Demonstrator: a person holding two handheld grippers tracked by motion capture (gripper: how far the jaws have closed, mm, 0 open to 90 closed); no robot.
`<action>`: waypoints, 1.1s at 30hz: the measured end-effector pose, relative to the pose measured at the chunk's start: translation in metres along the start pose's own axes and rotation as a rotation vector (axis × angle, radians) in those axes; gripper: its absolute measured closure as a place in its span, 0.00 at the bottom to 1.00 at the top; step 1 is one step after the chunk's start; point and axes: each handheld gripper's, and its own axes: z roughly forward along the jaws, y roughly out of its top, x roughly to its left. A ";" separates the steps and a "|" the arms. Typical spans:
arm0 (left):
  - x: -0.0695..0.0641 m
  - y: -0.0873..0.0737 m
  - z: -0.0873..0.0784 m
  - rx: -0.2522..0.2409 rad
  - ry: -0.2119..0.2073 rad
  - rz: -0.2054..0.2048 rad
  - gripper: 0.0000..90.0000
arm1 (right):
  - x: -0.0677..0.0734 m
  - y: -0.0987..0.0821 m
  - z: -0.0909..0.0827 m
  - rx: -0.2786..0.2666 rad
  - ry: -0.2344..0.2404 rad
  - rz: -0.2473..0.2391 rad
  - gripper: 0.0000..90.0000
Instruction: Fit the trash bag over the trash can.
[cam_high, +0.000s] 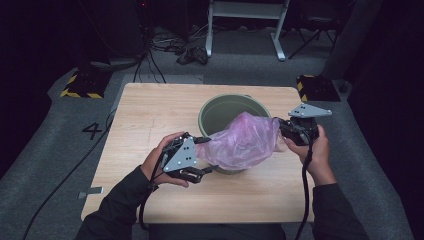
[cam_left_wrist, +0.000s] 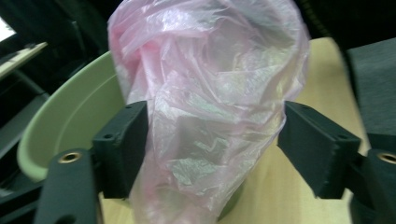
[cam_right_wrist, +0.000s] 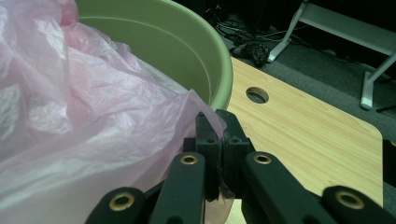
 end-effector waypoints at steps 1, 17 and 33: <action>0.001 0.000 0.001 0.010 0.024 0.001 0.40 | 0.000 0.000 0.000 -0.001 0.001 0.001 0.98; 0.030 -0.003 -0.012 -0.122 0.011 -0.121 0.98 | 0.000 0.000 -0.004 -0.010 0.005 -0.008 0.96; 0.104 -0.020 -0.005 -0.085 0.165 -0.395 1.00 | -0.012 0.001 -0.004 -0.010 -0.020 0.014 0.93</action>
